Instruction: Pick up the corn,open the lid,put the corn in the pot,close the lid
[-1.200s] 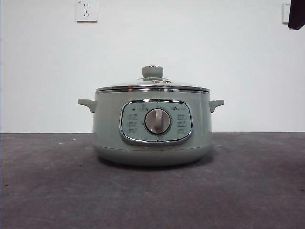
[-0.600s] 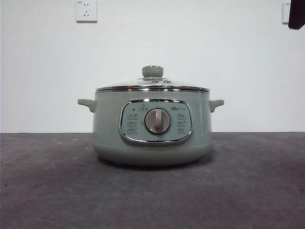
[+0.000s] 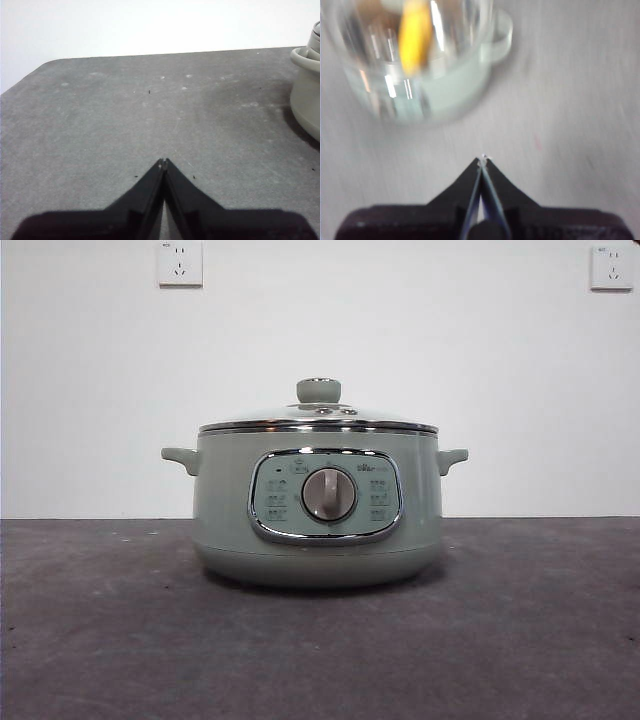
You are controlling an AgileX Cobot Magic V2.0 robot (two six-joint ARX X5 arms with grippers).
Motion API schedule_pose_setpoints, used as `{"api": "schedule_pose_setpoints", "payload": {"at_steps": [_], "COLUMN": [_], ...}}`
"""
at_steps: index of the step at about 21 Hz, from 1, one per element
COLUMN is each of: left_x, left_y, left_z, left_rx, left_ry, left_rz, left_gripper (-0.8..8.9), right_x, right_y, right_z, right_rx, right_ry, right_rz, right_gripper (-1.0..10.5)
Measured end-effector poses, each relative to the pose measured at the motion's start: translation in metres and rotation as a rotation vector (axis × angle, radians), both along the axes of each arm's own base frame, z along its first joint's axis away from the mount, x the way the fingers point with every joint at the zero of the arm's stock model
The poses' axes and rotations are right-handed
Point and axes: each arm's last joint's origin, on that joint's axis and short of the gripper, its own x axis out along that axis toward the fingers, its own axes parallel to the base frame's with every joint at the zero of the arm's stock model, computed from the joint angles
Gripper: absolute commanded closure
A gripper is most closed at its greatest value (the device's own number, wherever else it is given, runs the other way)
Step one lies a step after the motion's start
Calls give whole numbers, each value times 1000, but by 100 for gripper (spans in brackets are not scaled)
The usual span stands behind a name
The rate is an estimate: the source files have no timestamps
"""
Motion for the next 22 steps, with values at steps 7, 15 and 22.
{"api": "schedule_pose_setpoints", "payload": {"at_steps": [7,15,22], "left_x": [0,0,0], "left_y": [0,0,0], "left_z": [0,0,0], "left_rx": [0,0,0], "left_ry": [0,0,0], "left_rz": [0,0,0], "left_gripper": [817,817,817], "right_x": [-10,-17,-18], "right_y": [-52,-64,-64], "right_z": [-118,-173,-193], "right_rx": [196,176,141], "right_ry": [-434,-432,-379], "right_rz": [-296,-402,-396], "right_gripper": [948,947,947]}}
